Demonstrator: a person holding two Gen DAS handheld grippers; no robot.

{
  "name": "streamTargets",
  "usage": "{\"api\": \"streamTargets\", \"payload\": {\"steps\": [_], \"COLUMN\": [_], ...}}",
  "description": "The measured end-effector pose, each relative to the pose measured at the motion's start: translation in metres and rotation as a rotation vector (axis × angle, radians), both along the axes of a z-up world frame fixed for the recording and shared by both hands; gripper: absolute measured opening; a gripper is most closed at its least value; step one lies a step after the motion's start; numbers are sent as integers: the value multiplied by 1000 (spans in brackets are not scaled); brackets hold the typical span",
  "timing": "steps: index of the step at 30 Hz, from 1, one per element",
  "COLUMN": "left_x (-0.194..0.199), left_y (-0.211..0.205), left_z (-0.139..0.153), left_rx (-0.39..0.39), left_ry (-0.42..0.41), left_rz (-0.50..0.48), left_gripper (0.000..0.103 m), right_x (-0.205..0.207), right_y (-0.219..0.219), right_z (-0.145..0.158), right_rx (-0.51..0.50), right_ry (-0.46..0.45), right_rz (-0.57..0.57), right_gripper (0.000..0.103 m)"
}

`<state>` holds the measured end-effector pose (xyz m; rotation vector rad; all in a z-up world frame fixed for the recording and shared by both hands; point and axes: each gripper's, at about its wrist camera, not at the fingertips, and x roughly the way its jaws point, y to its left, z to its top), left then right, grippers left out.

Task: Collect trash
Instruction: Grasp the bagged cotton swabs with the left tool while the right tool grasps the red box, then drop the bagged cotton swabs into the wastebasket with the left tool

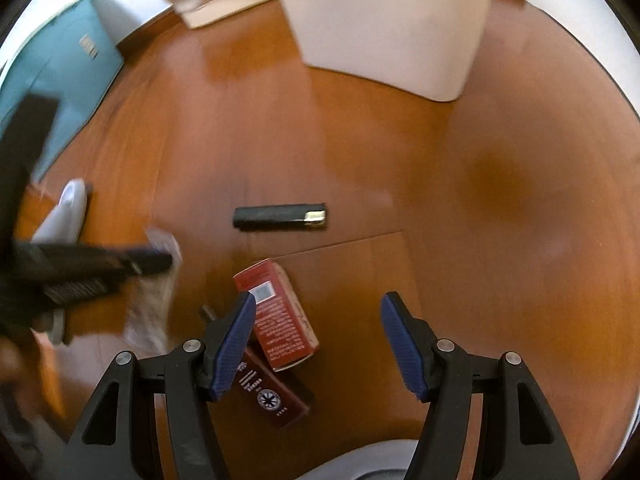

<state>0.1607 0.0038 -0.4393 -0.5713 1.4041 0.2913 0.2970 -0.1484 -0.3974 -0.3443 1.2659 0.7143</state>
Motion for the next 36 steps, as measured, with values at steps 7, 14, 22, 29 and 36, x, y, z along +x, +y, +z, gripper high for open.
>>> {"api": "streamTargets", "payload": {"steps": [7,14,22,29,36], "left_x": [-12,8,34,110,214], "left_y": [17,19,21,48,39], "left_z": [20,47,91,233,363], "left_rx": [6,17,142,257,269], "left_ry": [-32,-47,-91,-414,-734], "left_rz": [16,-24,-147,-166,-247], "left_gripper": [8,8,8,8,8], "right_x": [-9,-14,-9,19,38], "right_y": [35,59,50,5,-15], "right_z": [-20,-47,-30,5,5], "right_rx": [-52,-138,-80,45,-17], "right_ry": [-16,-29,-66,-94,-79], "right_rz": [153,270,171,-67,-149], "right_gripper": [68,47,31,31,31]}}
